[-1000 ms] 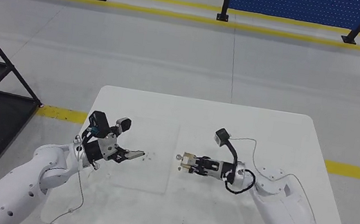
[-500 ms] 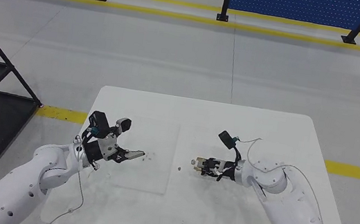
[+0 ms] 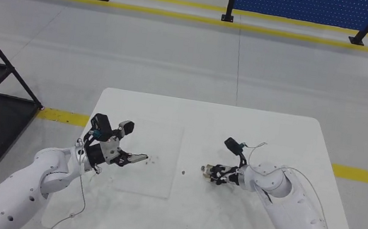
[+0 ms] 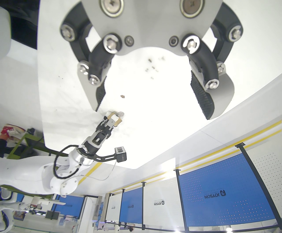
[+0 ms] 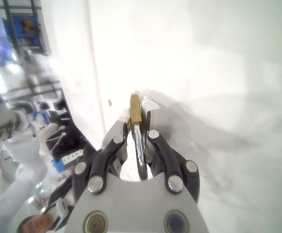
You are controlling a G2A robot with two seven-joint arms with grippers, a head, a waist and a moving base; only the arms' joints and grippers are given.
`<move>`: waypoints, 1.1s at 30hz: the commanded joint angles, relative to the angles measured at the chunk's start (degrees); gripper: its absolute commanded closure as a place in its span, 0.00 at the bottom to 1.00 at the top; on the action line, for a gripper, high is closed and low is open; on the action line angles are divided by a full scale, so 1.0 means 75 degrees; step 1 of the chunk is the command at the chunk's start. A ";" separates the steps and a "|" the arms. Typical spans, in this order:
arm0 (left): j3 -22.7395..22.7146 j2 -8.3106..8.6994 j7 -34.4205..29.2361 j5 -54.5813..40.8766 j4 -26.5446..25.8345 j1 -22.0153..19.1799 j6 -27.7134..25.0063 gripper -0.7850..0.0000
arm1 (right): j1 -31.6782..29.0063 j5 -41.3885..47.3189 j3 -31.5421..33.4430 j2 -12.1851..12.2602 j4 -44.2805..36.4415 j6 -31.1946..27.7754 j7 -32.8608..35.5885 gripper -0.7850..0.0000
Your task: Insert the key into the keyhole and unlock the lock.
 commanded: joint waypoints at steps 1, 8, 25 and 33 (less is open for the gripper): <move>0.0000 0.0000 0.0000 0.0000 0.0000 0.0000 0.0000 0.00 | 0.0008 -0.0065 -0.0004 0.0002 -0.0011 0.0043 -0.0005 1.00; 0.0000 0.0000 0.0000 0.0000 0.0000 0.0000 0.0000 0.00 | -0.0009 -0.0084 0.0137 0.0025 -0.0138 0.0064 -0.0099 1.00; 0.0000 0.0000 0.0000 0.0000 0.0000 0.0000 0.0000 0.00 | 0.0043 -0.0356 0.0133 -0.0014 -0.0306 0.0770 -0.0357 0.54; 0.0000 0.0000 0.0000 0.0000 0.0000 0.0000 0.0000 0.00 | -0.0211 -0.0643 0.0408 0.0042 -0.0848 0.0780 -0.1100 0.00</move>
